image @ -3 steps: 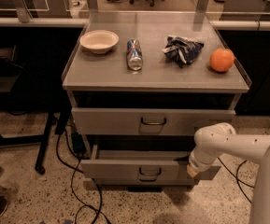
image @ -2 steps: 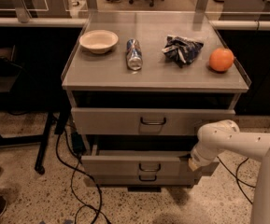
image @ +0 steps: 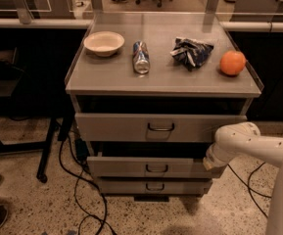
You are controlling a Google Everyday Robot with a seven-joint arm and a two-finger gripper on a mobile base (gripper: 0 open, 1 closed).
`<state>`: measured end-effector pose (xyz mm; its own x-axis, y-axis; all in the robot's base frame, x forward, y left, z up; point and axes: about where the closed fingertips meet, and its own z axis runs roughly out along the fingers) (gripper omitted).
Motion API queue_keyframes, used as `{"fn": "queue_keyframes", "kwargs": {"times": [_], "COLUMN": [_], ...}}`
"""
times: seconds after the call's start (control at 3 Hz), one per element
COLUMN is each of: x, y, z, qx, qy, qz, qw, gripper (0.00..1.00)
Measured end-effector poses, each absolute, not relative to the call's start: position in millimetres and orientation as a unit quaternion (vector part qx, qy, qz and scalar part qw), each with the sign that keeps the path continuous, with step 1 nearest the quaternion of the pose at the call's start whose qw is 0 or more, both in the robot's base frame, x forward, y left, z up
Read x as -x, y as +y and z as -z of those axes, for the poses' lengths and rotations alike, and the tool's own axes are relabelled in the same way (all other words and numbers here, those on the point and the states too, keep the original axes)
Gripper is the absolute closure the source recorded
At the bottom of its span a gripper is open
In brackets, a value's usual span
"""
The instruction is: Close middle drawer
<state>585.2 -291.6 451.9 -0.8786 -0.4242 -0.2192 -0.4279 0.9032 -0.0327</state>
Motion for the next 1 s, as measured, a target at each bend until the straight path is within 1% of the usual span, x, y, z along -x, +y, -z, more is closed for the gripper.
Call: {"fn": "queue_keyframes", "kwargs": {"times": [0.33,0.67,1.0], "x": [-585.1,-571.4,-568.9], "y": [-291.5,-292.5,-295.5], "z": [-451.7,-432.0,-420.3], "qx": [0.22,0.215,0.208], "qy": [0.969,0.973,0.976], "qz": [-0.008,-0.001,0.007], "qw": [0.111,0.083,0.071], "gripper": [1.0,1.0,1.0]}}
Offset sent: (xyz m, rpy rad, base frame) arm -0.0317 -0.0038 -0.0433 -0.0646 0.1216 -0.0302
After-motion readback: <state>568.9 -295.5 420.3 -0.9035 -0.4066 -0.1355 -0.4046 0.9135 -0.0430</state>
